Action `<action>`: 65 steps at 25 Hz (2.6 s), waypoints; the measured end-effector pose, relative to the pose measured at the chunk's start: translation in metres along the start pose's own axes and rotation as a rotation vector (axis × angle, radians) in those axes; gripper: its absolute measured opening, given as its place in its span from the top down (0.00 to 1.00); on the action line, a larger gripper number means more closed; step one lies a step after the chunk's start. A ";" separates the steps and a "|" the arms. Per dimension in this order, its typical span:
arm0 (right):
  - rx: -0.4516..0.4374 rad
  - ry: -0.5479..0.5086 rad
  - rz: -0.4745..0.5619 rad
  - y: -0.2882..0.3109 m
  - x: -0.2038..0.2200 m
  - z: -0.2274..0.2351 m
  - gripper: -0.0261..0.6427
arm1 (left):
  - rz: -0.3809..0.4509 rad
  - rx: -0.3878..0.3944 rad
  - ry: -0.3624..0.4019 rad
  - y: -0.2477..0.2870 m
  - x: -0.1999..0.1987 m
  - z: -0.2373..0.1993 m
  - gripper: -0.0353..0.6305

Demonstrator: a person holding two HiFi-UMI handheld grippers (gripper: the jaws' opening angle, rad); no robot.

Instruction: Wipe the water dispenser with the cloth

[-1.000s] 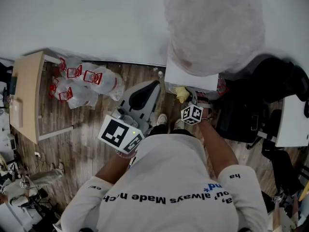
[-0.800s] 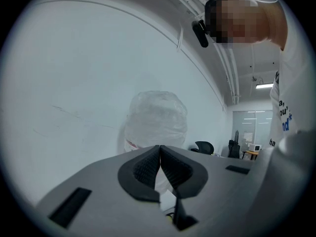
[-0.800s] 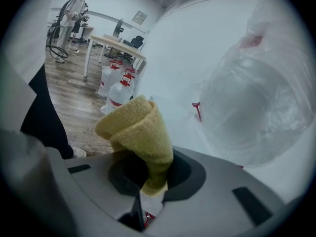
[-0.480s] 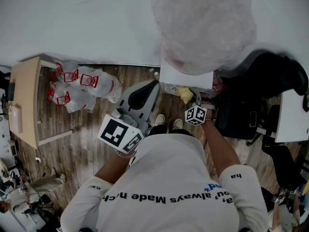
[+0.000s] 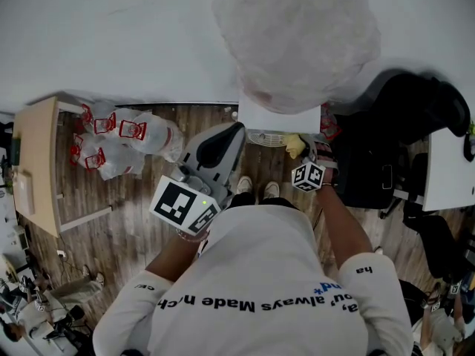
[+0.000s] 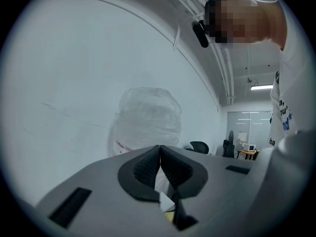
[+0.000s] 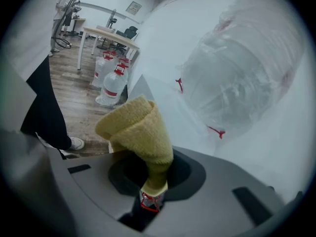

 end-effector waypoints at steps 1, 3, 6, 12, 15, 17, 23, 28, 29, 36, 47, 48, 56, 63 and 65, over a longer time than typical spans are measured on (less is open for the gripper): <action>0.003 0.001 -0.006 -0.001 0.003 0.001 0.87 | 0.000 0.004 0.000 0.001 0.000 0.001 0.92; 0.006 0.000 -0.017 -0.002 0.009 0.003 0.87 | -0.001 0.011 0.000 0.003 0.001 0.002 0.92; 0.008 -0.002 -0.028 -0.002 0.014 0.004 0.87 | -0.002 0.018 0.000 0.006 0.002 0.003 0.92; 0.013 0.005 -0.053 -0.002 0.028 0.007 0.87 | -0.004 0.020 0.003 0.008 0.003 0.006 0.92; 0.021 0.013 -0.087 -0.001 0.039 0.011 0.87 | -0.005 0.019 0.001 0.008 0.003 0.007 0.92; 0.025 0.016 -0.098 -0.001 0.043 0.013 0.87 | -0.006 0.019 0.000 0.007 0.004 0.007 0.92; -0.001 0.009 -0.072 -0.003 0.036 0.006 0.87 | -0.008 -0.003 -0.004 0.003 0.005 0.006 0.92; -0.054 -0.043 -0.016 0.002 0.008 -0.021 0.87 | -0.004 -0.032 -0.003 -0.010 0.003 0.004 0.92; -0.065 -0.058 0.000 0.005 0.000 -0.027 0.87 | -0.003 -0.040 -0.003 -0.012 0.003 0.004 0.92; -0.144 -0.203 0.132 0.024 -0.068 -0.066 0.87 | -0.003 -0.107 -0.003 -0.037 0.001 -0.006 0.92; -0.187 -0.433 0.260 0.054 -0.163 -0.106 0.87 | 0.008 -0.215 -0.009 -0.080 -0.002 -0.029 0.92; -0.190 -0.452 0.267 0.056 -0.168 -0.108 0.87 | 0.009 -0.223 -0.009 -0.084 -0.002 -0.031 0.92; -0.158 -0.624 0.251 0.068 -0.182 -0.112 0.87 | 0.012 -0.259 -0.013 -0.104 -0.004 -0.043 0.92; -0.128 -0.612 0.214 0.070 -0.171 -0.100 0.87 | 0.010 -0.220 -0.019 -0.096 -0.005 -0.050 0.92; -0.123 -0.616 0.212 0.068 -0.166 -0.098 0.87 | 0.008 -0.206 -0.019 -0.091 -0.005 -0.049 0.92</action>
Point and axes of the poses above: the fingertips, and each gripper's own axes: y forward along the fingers, z to its right, x out of its underside, the point moved 8 cm from there along -y, backward along the fingers, and after that the axes turned 6 degrees about x, right-handed, at the moved point
